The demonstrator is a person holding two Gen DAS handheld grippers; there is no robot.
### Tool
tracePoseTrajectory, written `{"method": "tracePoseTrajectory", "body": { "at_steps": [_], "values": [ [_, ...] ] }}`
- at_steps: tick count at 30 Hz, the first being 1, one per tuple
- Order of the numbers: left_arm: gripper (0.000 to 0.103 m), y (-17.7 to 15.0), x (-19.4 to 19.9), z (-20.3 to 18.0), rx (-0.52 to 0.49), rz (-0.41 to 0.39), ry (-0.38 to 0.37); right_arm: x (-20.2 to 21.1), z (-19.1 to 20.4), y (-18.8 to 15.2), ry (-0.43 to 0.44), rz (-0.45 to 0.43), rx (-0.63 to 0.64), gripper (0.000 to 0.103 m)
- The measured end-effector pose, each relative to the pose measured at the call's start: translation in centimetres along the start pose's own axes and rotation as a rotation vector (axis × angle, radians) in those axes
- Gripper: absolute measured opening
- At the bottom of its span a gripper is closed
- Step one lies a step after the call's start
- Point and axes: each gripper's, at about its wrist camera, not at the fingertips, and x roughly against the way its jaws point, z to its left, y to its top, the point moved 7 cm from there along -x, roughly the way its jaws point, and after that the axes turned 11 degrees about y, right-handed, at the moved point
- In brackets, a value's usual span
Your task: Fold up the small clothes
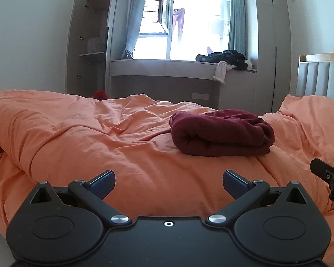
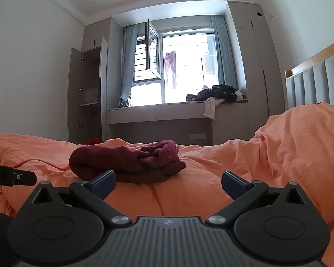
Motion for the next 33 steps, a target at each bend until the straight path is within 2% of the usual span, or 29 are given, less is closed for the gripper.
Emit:
{"method": "tracePoseTrajectory", "body": {
  "at_steps": [33],
  "values": [
    [0.103,-0.10,0.24,-0.26,-0.012,-0.008,0.021,0.64,0.12,0.46,0.004,-0.013,0.019,0.103]
  ]
}}
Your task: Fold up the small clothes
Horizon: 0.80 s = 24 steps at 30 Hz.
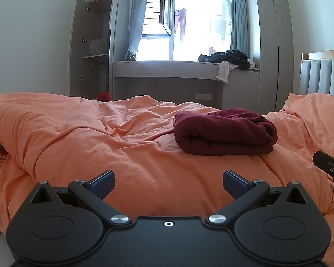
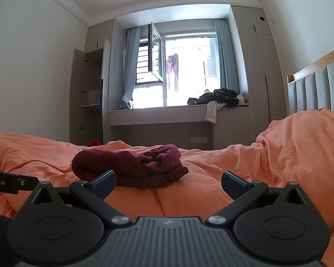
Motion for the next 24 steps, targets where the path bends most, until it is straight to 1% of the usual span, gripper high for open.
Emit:
{"method": "tracePoseTrajectory", "body": {
  "at_steps": [19,24],
  "values": [
    [0.103,-0.03,-0.06,0.12,0.002,0.002,0.000,0.18,-0.04,0.27,0.003,-0.001,0.006,0.103],
    [0.103,-0.07,-0.01,0.30,0.006,0.016,0.033,0.22,-0.10,0.27,0.005,0.000,0.005,0.103]
  ]
}}
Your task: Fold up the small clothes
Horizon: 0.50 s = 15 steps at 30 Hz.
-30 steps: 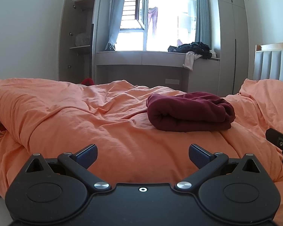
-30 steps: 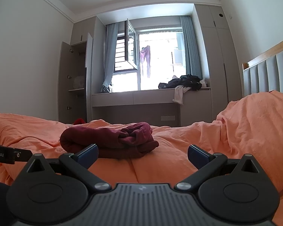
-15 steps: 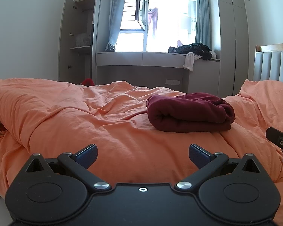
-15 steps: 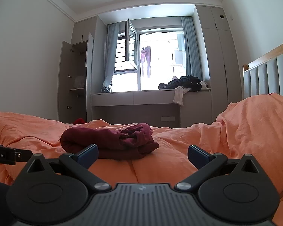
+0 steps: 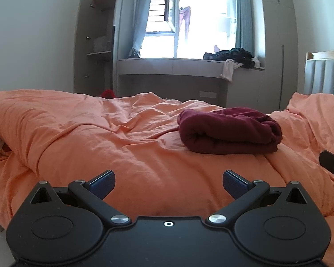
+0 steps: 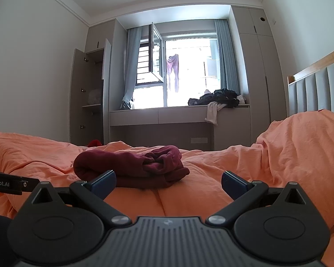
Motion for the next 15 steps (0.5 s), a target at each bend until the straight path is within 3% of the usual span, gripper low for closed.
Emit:
{"method": "tracePoseTrajectory", "body": {
  "at_steps": [15],
  "values": [
    [0.103,0.15,0.54,-0.48,-0.055,-0.039,0.041,-0.15,0.32,-0.09,0.000,0.003,-0.001,0.103]
  ]
}}
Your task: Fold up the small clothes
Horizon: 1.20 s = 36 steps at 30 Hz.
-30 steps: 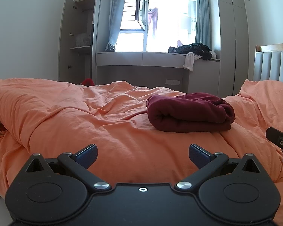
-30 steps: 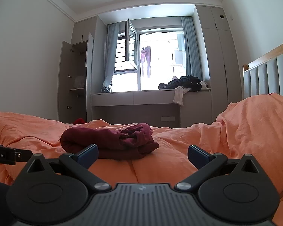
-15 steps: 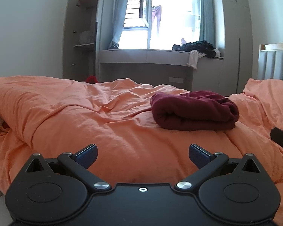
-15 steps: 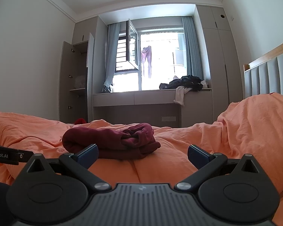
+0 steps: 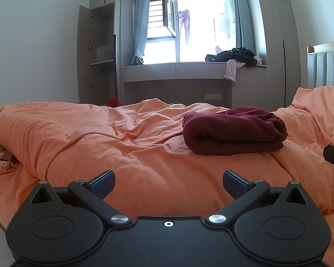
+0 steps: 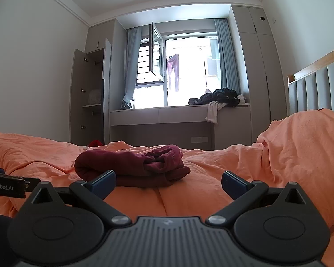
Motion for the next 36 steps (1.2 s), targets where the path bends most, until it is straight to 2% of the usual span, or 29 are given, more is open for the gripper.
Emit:
{"method": "tracePoseTrajectory", "body": {
  "at_steps": [36],
  "values": [
    [0.103,-0.07,0.07,-0.10,-0.004,0.000,-0.012,0.04,-0.11,-0.19,0.018,0.006,-0.002,0.103]
  ]
}}
